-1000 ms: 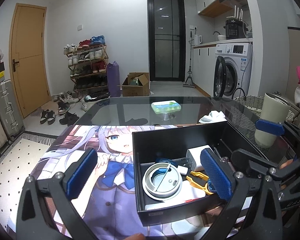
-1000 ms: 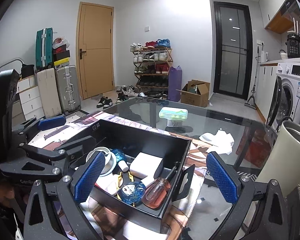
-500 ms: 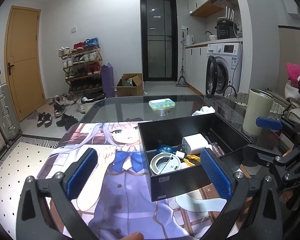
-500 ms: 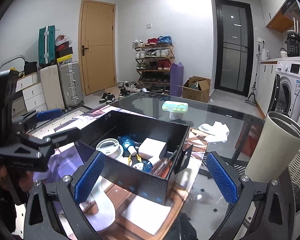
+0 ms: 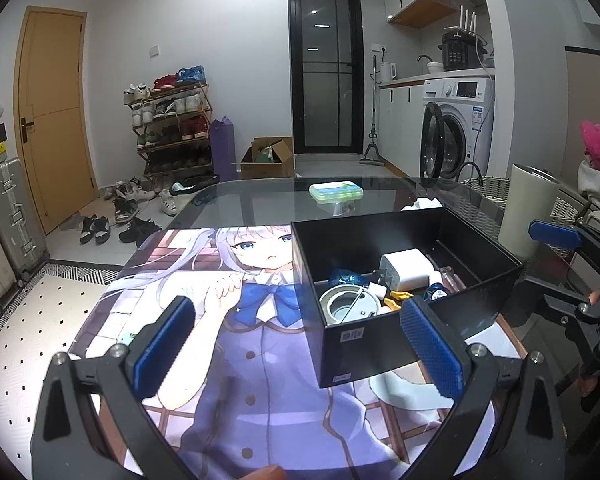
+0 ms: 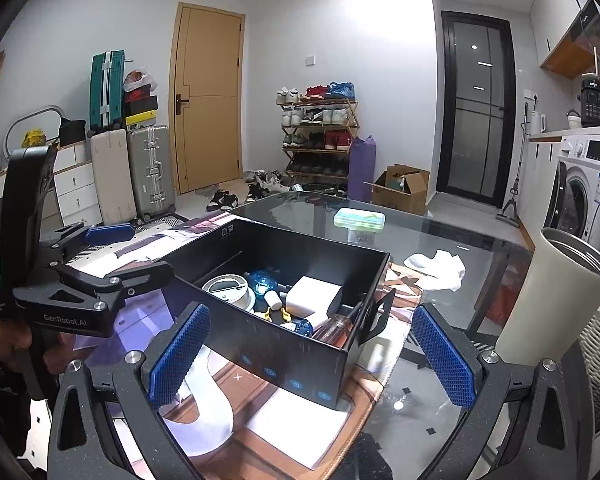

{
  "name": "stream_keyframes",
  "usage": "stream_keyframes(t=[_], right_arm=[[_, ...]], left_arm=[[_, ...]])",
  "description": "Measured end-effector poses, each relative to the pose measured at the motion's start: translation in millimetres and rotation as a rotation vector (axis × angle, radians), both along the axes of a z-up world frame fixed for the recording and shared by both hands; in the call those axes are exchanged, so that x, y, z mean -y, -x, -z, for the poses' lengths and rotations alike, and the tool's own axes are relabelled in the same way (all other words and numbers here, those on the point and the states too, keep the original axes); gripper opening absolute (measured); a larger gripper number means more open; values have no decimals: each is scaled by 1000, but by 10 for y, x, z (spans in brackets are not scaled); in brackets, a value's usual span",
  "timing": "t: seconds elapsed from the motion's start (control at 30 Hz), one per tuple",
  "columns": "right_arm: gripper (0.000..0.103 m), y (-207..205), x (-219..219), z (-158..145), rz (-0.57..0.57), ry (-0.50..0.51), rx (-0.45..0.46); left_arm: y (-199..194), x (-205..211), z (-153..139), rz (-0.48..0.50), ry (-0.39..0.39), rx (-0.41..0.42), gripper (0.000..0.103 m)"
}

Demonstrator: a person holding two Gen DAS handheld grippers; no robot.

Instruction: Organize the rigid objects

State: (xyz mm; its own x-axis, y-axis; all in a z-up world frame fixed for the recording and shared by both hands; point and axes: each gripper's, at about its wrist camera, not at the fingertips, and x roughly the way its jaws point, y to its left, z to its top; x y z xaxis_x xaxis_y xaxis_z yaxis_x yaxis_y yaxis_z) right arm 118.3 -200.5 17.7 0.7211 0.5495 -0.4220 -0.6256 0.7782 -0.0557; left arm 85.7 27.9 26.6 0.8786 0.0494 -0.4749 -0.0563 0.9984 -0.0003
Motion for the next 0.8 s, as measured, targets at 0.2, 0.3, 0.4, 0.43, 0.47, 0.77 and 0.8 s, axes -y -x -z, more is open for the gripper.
stream_keyframes(t=[0.2, 0.3, 0.4, 0.43, 0.47, 0.77, 0.8], right_arm=[[103, -7, 3, 1, 7, 5, -2], [103, -3, 4, 5, 9, 8, 1], [103, 3, 6, 8, 11, 5, -1], [103, 1, 5, 9, 11, 5, -4], [103, 0, 2, 10, 13, 7, -5], [103, 2, -8, 14, 17, 12, -6], [103, -3, -2, 15, 16, 11, -6]], left_arm=[[-15, 35, 10, 16, -1, -7, 103], [-3, 58, 6, 12, -14, -2, 103], [30, 46, -5, 6, -9, 10, 103], [31, 37, -8, 4, -6, 12, 103], [33, 26, -10, 2, -1, 14, 103], [34, 2, -9, -9, 1, 21, 103], [40, 5, -5, -9, 0, 22, 103]])
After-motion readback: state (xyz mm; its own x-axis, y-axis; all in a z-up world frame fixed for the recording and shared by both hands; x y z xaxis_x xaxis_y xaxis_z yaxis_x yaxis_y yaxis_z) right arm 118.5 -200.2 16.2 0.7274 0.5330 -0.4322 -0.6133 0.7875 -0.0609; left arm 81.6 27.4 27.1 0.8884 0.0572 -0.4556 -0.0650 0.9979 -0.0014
